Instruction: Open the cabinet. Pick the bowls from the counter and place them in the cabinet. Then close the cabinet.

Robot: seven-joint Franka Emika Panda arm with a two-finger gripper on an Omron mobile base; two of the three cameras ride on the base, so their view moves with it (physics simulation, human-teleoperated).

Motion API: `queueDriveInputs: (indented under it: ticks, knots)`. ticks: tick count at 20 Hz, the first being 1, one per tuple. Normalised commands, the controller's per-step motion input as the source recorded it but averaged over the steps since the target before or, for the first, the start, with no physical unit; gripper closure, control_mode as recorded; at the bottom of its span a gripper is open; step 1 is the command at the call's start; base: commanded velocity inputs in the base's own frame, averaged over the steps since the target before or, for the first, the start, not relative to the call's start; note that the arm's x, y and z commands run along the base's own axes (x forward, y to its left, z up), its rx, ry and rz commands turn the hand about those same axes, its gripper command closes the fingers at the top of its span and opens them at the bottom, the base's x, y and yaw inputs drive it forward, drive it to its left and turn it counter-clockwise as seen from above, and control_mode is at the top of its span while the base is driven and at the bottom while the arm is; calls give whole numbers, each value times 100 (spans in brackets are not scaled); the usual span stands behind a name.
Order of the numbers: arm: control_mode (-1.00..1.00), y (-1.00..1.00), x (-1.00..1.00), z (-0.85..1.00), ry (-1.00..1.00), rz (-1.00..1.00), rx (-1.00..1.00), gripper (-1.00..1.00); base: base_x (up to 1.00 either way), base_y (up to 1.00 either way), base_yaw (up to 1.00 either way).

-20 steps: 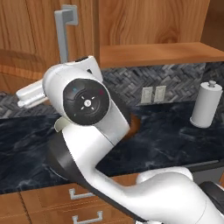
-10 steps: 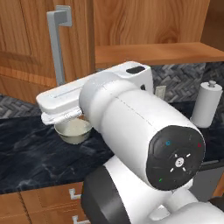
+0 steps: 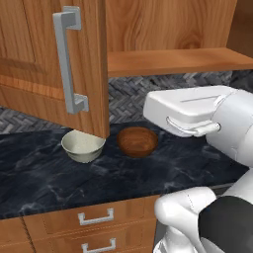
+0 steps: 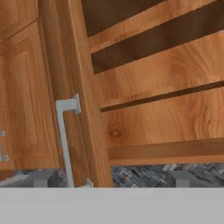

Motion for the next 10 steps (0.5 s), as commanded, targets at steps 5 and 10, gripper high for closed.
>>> queueDriveInputs:
  ticks: [5,10]
  knots:
    - [-100,-93,0,0,23,25,47,-100,0,0,0]
    - [-100,-31,27,0,30,20,29,-100,0,0,0]
